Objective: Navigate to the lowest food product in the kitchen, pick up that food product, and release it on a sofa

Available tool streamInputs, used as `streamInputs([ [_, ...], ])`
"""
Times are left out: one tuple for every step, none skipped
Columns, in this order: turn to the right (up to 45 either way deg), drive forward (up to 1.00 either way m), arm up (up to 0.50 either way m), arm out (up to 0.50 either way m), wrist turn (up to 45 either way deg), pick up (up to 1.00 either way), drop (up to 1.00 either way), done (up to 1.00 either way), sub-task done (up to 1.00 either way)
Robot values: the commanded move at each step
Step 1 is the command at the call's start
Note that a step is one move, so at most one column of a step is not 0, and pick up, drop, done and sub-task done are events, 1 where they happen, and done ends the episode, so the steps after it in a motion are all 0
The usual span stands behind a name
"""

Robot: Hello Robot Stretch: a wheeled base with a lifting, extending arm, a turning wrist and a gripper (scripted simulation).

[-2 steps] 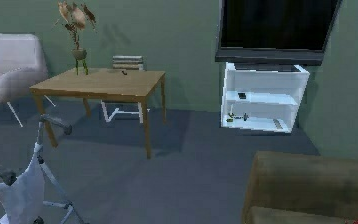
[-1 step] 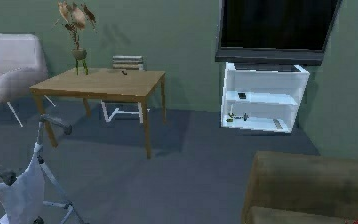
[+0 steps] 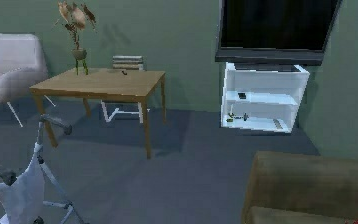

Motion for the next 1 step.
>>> streamInputs([
  [0.0,0.00,-0.32,0.00,0.0,0.00,0.00,0.00,0.00],
])
